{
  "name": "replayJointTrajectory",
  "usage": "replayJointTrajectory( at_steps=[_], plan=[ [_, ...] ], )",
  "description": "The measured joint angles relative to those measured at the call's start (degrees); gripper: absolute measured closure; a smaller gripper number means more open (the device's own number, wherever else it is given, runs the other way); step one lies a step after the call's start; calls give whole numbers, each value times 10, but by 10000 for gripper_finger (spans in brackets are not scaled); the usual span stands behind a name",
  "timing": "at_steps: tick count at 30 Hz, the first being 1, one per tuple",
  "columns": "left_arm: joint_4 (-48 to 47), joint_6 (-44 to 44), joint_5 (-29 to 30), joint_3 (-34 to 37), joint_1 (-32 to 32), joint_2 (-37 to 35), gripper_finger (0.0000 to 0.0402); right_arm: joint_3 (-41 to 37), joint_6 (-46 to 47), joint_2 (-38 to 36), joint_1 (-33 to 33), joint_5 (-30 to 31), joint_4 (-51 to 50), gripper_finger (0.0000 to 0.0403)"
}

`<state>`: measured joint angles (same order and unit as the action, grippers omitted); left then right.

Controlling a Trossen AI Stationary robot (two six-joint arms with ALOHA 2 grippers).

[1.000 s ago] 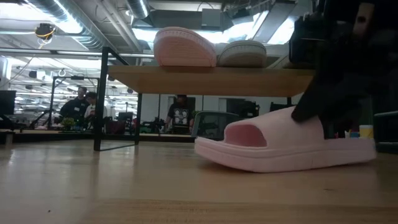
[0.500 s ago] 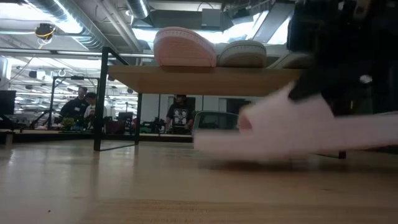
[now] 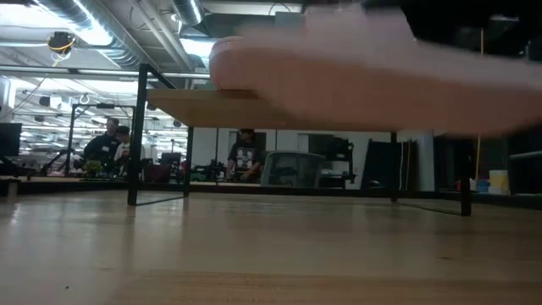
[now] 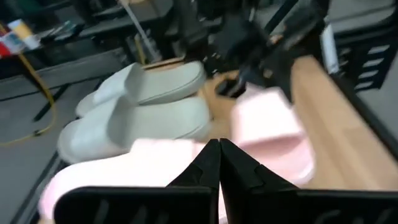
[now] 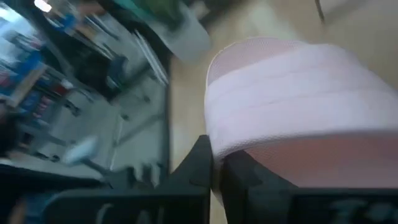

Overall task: Pick and place slides into the shelf
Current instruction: Put the pink slide on the shelf

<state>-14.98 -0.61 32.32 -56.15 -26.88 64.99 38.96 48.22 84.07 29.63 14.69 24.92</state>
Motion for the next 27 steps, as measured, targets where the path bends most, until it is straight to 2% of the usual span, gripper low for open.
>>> replayJointTrajectory(
  at_steps=[3, 6, 12, 15, 20, 27],
  plan=[
    [-52, 0, 1, -18, 13, 0, 401, 7, -24, -26, -14, -11, 21, 387],
    [-61, -21, 1, -29, 22, 0, 401, 37, -52, -42, -25, -22, -22, 387],
    [-63, -94, 18, -30, 23, 0, 401, 162, -109, -48, -43, -44, -249, 387],
    [-65, -115, 33, -30, 23, 0, 401, 227, -141, -48, -50, -64, -322, 387],
    [-65, -122, 42, -30, 23, 0, 401, 292, -151, -49, -56, -105, -373, 387],
    [-65, -170, 49, -30, 23, -1, 401, 312, -163, -49, -69, -136, -377, 387]
  ],
)
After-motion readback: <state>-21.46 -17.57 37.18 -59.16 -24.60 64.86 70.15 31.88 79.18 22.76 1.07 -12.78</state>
